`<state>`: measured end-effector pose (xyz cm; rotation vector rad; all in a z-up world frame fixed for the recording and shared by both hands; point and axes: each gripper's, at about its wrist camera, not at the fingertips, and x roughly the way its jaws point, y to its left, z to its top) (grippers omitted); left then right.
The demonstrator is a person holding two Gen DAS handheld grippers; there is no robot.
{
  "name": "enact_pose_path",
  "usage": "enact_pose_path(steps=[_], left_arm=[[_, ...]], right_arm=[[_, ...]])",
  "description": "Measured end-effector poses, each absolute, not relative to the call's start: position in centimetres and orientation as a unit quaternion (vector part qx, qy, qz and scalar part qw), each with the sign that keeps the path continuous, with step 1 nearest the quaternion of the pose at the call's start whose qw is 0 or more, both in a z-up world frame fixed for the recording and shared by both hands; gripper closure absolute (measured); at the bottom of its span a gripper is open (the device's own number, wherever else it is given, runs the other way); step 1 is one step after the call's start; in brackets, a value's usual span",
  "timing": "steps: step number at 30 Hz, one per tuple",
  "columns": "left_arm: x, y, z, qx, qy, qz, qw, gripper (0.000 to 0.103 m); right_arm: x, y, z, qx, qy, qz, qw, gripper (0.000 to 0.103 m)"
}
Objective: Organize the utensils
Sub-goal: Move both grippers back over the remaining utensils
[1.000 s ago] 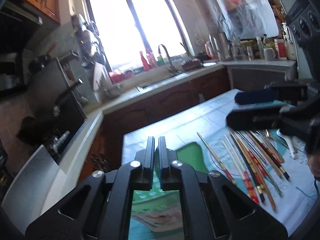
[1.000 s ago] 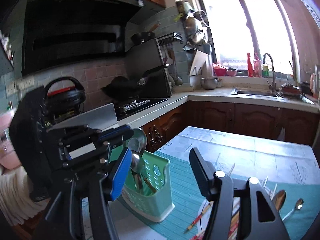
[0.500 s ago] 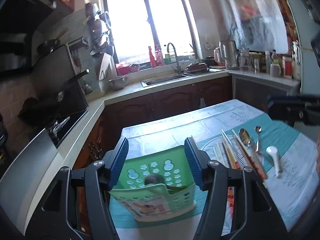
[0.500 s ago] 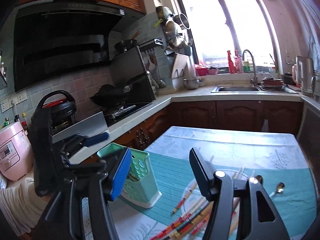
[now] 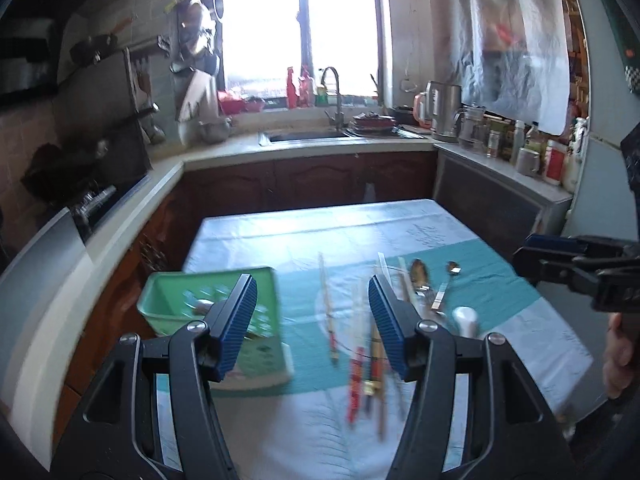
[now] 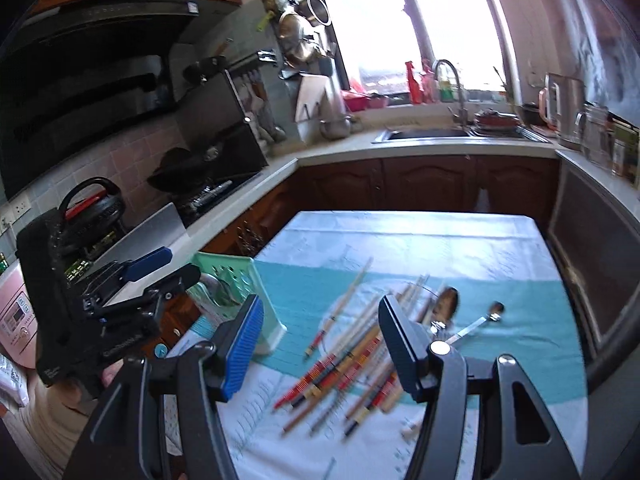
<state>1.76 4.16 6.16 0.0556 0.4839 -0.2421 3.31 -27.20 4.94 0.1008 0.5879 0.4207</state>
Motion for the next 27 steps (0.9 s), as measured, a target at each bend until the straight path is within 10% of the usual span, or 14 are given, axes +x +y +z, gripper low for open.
enact_pose_path(steps=[27], left_arm=[[8.0,-7.5,-1.7,0.029,0.347,-0.175,0.921,0.047]], right_arm=[[10.0,-39.5,-7.3,0.220,0.531,0.091,0.813,0.068]])
